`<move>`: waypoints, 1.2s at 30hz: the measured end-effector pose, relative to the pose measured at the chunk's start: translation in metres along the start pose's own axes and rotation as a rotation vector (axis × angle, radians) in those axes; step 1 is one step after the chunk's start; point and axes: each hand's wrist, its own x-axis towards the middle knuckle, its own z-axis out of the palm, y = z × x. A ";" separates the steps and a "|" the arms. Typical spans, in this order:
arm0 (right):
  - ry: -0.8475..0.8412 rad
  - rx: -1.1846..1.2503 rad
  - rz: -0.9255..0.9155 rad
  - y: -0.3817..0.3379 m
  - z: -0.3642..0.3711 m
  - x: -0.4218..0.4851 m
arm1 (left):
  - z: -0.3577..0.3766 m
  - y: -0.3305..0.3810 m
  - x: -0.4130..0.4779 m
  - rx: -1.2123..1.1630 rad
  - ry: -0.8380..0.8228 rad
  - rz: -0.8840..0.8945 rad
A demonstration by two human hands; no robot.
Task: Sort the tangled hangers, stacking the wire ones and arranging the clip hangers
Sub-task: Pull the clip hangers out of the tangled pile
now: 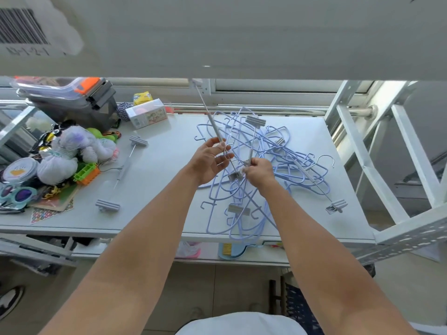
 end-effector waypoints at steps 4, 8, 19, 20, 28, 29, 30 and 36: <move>-0.075 0.158 0.012 -0.006 -0.014 -0.001 | 0.001 -0.001 0.009 -0.068 0.176 0.129; -0.123 0.250 0.049 -0.008 -0.020 -0.001 | 0.010 -0.005 0.013 -0.181 0.252 0.180; -0.204 0.208 0.126 -0.003 -0.025 0.004 | 0.017 -0.005 0.018 -0.105 0.177 0.136; -0.196 0.180 0.134 -0.004 -0.025 0.005 | 0.017 -0.006 0.019 -0.068 0.183 0.137; -0.185 -0.070 0.082 -0.008 -0.021 0.009 | 0.020 -0.006 0.016 0.390 0.155 0.118; -0.209 -0.057 0.078 -0.010 -0.023 0.008 | 0.019 -0.006 0.016 0.408 0.167 0.116; -0.226 -0.044 0.077 -0.012 -0.025 0.007 | 0.018 -0.006 0.017 0.409 0.181 0.113; -0.138 -0.156 0.131 -0.002 -0.024 0.013 | 0.016 -0.003 0.024 0.250 0.270 0.153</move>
